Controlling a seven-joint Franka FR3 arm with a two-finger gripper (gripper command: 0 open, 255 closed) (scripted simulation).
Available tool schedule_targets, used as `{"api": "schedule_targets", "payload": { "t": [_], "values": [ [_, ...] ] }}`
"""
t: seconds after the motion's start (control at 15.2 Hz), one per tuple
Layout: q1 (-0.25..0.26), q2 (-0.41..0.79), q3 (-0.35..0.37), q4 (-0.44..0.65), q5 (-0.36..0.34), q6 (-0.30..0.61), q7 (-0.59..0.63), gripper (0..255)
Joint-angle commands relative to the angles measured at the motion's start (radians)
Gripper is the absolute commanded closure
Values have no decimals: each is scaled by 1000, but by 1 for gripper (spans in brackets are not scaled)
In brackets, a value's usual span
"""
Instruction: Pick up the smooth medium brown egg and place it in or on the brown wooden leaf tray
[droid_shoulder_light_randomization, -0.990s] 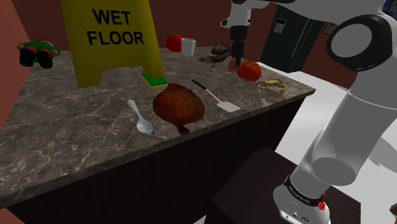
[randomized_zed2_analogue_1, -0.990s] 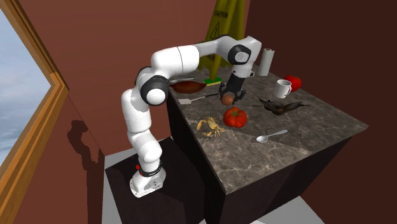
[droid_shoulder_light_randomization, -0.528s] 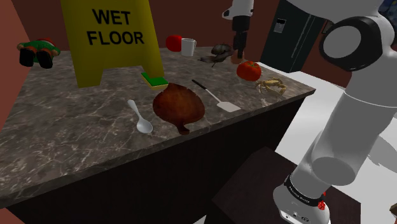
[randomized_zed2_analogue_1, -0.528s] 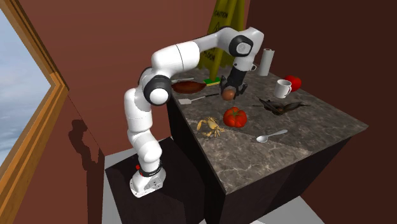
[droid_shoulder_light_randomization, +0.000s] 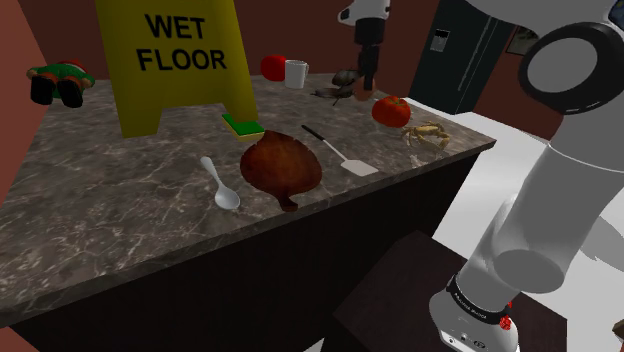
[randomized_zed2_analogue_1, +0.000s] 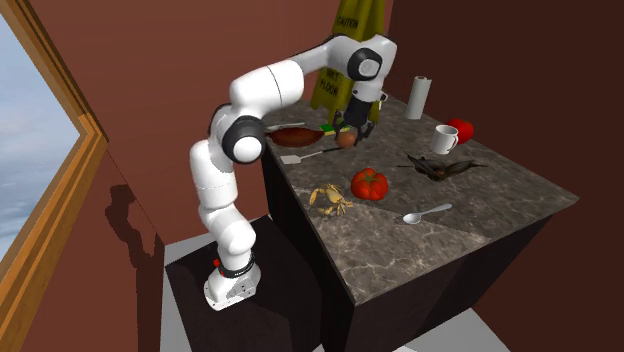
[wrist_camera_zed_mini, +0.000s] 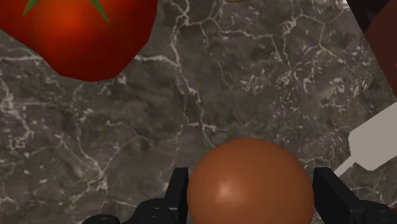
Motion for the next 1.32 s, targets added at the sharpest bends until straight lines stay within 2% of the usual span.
{"api": "schedule_targets", "payload": {
  "t": [0.0, 0.66, 1.25],
  "values": [
    [32, -29, 28, -33, 8, 11, 64, 255],
    [155, -65, 154, -81, 65, 57, 323, 255],
    [262, -1, 260, -9, 114, 90, 545, 255]
  ]
}}
